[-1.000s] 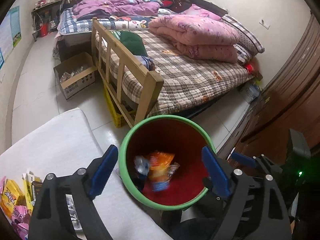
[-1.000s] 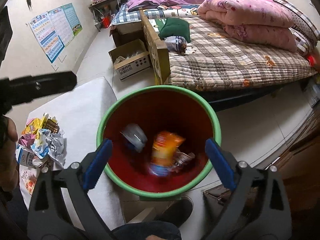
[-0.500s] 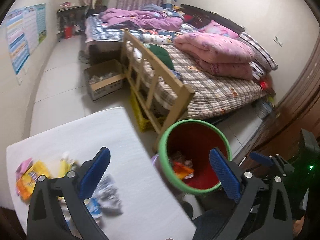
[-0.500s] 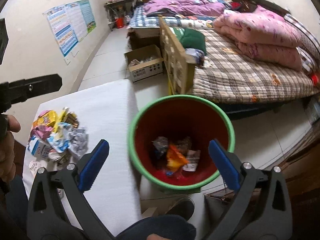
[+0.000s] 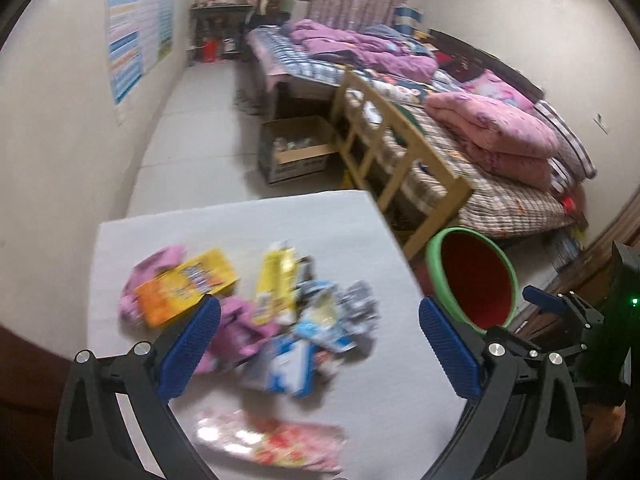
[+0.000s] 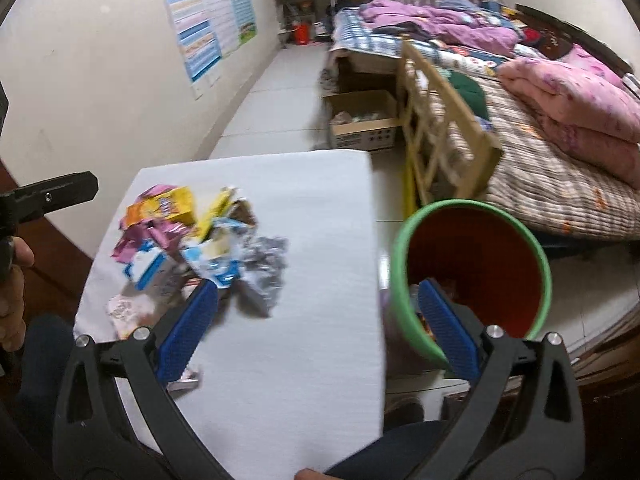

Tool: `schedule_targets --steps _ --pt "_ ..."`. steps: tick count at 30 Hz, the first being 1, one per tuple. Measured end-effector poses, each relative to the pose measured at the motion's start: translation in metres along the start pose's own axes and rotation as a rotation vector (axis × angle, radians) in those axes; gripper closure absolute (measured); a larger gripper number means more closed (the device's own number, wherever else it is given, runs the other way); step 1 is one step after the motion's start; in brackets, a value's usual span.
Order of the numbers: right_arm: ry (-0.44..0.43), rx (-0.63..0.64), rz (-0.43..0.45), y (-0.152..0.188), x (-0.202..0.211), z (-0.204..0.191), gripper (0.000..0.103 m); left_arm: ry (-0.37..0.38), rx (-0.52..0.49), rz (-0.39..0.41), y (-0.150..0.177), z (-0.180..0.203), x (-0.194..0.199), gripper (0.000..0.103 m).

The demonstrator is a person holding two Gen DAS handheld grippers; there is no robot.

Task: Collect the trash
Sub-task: 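Move both tools back over the table toward the remaining trash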

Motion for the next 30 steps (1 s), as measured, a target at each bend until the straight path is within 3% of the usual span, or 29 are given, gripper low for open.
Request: schedule_targets --steps 7,12,30 --pt "-0.056 0.016 -0.032 0.008 -0.009 -0.04 0.005 -0.029 0.05 -0.018 0.03 -0.049 0.015 0.008" --pt "-0.043 0.036 -0.041 0.012 -0.012 -0.051 0.005 -0.045 0.053 -0.025 0.043 -0.069 0.018 0.008" --pt "-0.014 0.004 -0.124 0.02 -0.056 -0.045 0.005 -0.032 0.019 -0.172 0.077 -0.088 -0.042 0.009"
Point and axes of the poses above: each gripper's, at about its wrist camera, not at the fingertips, and x roughly against the way its jaws point, z to its right, y to its underside, the point moved 6 cm from there along -x, roughly the way its jaws point, and after that the axes turned 9 degrees about -x, right-handed, at the moved point
